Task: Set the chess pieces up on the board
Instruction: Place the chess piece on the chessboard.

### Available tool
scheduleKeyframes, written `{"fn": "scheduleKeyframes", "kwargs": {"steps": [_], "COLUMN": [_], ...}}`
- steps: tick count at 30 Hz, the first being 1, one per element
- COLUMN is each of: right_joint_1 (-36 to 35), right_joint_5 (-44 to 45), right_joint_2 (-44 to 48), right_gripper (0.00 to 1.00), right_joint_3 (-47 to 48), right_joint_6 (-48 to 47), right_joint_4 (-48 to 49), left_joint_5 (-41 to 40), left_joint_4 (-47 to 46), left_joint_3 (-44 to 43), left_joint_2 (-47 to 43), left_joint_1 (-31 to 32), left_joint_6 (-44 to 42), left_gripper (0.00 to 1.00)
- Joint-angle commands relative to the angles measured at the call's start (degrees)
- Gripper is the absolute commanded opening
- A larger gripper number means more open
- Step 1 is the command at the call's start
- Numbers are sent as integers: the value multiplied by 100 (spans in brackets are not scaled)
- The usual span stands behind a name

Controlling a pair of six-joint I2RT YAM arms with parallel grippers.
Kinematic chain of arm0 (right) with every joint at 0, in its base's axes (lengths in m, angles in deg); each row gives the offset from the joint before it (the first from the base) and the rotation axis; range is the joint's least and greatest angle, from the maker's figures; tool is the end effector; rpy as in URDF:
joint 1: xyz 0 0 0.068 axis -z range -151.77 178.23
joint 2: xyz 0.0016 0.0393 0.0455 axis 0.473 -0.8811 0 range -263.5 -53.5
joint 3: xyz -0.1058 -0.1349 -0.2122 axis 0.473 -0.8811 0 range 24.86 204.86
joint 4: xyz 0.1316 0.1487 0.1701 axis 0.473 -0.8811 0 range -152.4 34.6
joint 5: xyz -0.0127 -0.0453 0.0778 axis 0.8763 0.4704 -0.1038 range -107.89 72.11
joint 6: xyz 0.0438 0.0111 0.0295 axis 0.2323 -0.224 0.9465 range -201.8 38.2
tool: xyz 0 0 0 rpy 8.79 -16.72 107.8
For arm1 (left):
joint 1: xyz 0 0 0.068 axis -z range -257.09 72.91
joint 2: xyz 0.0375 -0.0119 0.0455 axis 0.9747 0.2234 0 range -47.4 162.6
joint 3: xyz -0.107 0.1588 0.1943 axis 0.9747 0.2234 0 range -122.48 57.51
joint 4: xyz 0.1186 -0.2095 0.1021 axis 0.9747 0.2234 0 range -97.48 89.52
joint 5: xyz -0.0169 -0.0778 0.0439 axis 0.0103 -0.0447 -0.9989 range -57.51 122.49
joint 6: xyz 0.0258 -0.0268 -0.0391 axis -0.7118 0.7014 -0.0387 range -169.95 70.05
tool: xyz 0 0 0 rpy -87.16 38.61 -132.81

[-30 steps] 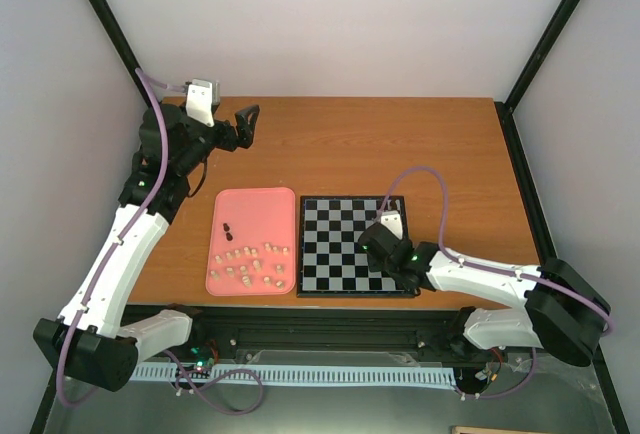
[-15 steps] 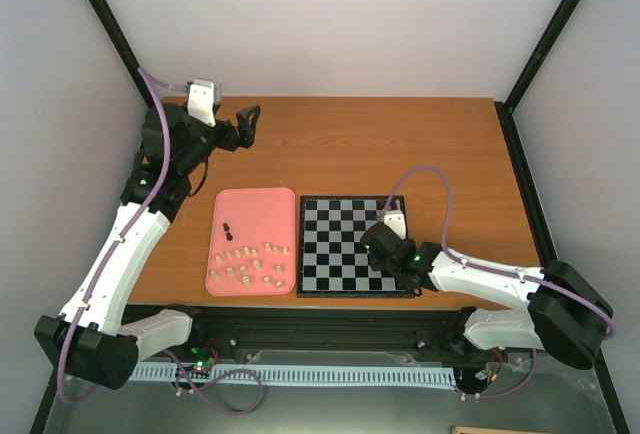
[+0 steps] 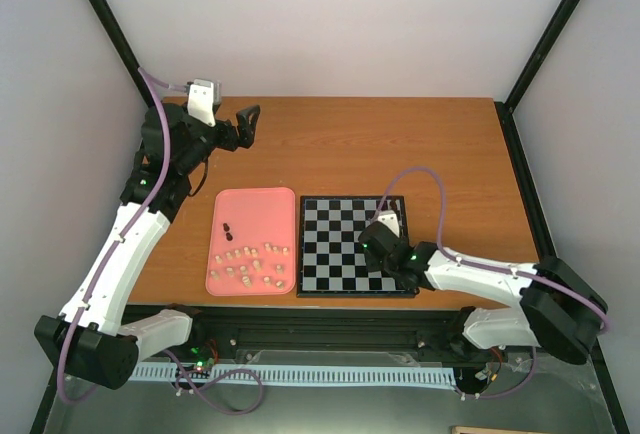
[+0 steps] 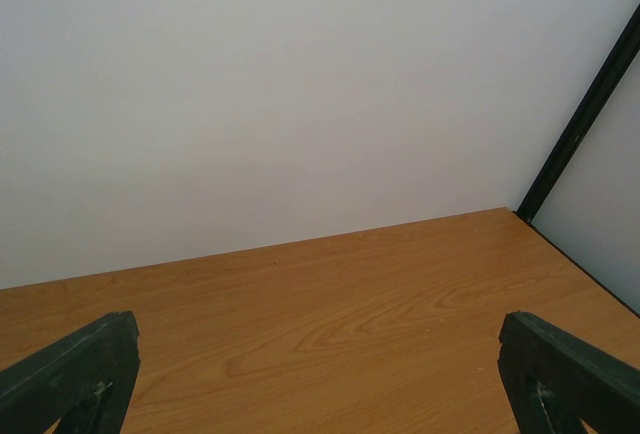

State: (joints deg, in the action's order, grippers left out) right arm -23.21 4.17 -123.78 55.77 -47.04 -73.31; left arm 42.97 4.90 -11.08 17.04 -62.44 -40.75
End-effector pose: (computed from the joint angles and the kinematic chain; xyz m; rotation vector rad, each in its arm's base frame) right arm 0.1453 0.1607 0.1629 -0.2179 2.4608 0.1436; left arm 0.2442 -0.0705 0.4136 0.2195 1.7203 -0.4644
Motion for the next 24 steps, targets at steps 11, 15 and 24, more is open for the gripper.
{"fn": "scheduleKeyframes", "kwargs": {"steps": [11,15,24], "right_joint_1": [153,169,211], "right_joint_5": [295,431,662], "right_joint_2": [-256,-203,-188], "right_gripper": [3,3,3], "right_joint_3": [80,49,95], "right_joint_6": [-167,-111,3], "right_joint_4": [337,230,-30], "left_joint_5": [-90,-76,-80], "left_joint_4": [-113,-120,-113], "left_joint_3": [-136,-136,-136], "left_joint_2": [42,42,24], "left_joint_1": [37,37,39], "left_joint_6": [-67,-67,-67], "left_gripper": [100,100,100]}}
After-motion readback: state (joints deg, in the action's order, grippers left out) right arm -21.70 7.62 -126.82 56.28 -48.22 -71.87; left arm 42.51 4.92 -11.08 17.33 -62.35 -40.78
